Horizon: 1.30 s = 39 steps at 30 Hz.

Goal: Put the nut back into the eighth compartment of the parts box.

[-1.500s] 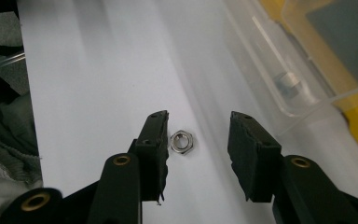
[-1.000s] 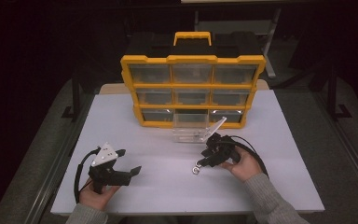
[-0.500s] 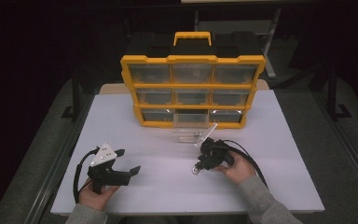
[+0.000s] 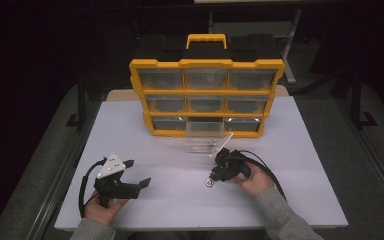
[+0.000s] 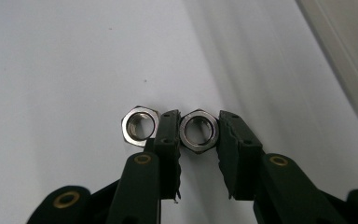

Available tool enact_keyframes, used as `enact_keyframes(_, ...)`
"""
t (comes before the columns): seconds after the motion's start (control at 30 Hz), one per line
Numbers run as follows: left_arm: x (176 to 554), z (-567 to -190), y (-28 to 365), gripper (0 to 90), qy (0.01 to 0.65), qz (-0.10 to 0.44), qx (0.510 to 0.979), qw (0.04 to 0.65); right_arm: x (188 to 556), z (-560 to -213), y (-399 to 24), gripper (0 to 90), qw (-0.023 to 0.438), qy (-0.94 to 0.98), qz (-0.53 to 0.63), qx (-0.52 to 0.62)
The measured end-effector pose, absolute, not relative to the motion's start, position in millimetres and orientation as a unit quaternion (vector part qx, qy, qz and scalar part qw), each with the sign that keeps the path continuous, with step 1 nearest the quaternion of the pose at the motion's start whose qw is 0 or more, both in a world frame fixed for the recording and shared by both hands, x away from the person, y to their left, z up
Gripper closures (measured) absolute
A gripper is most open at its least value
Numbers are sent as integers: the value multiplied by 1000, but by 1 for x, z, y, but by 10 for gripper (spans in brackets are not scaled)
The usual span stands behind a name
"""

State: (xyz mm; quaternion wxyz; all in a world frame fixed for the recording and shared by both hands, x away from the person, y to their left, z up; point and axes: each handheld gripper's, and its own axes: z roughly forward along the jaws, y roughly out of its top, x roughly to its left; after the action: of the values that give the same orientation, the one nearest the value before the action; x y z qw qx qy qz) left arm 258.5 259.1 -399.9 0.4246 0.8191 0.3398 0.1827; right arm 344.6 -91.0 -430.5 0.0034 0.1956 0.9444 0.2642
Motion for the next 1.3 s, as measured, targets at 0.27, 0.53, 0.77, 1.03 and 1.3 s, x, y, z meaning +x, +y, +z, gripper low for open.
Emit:
enact_keyframes(0.27, 259, -400, 260, 148, 336, 185, 821, 423, 344, -426, -94, 689, -5, 945, 261, 196)
enact_keyframes(0.53, 258, -399, 259, 148, 340, 183, 819, 425, 339, -410, -100, 690, -13, 940, 281, 191)
enact_keyframes(0.77, 259, -399, 260, 148, 337, 187, 818, 428, 341, -393, -104, 690, -19, 935, 299, 191)
enact_keyframes(1.03, 258, -399, 259, 148, 341, 185, 815, 430, 347, -365, -109, 689, -15, 932, 309, 189)
enact_keyframes(1.3, 258, -399, 259, 148, 340, 186, 814, 432, 356, -339, -112, 689, -4, 930, 318, 185)
